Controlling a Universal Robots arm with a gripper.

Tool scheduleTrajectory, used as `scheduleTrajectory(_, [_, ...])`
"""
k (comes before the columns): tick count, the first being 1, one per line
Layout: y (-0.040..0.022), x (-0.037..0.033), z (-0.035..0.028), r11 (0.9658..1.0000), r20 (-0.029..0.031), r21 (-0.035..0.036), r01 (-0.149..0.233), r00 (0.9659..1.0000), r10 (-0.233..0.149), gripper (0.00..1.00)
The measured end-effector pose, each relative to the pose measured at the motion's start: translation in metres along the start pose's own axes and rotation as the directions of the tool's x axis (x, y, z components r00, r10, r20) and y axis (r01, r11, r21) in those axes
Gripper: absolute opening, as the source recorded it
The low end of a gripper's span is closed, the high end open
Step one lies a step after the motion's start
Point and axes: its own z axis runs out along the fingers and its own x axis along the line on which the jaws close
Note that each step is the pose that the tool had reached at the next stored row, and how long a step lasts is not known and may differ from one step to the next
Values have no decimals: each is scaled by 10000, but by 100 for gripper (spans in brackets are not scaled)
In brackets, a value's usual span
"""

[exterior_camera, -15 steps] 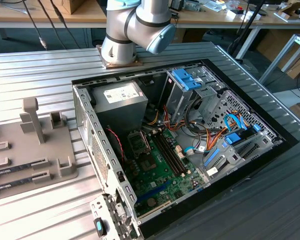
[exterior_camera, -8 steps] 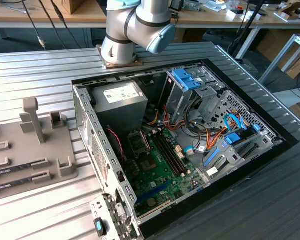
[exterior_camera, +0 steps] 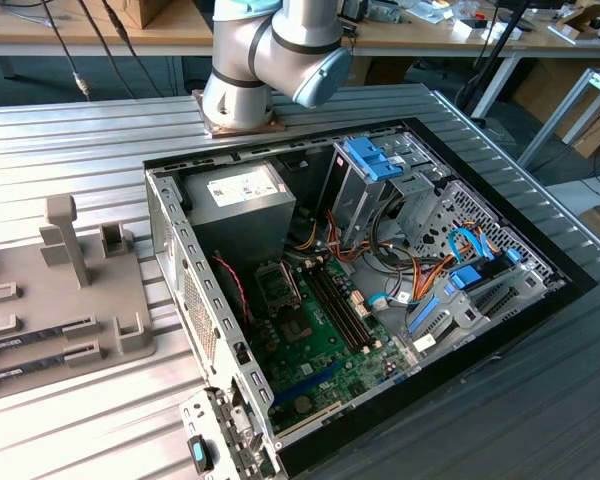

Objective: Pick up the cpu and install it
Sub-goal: 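Pick up the cpu and move it towards the insertion slot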

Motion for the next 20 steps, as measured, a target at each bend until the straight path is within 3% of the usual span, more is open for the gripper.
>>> scheduleTrajectory(20, [-34, -48, -1, 10000, 1, -1, -1, 10000, 1, 47])
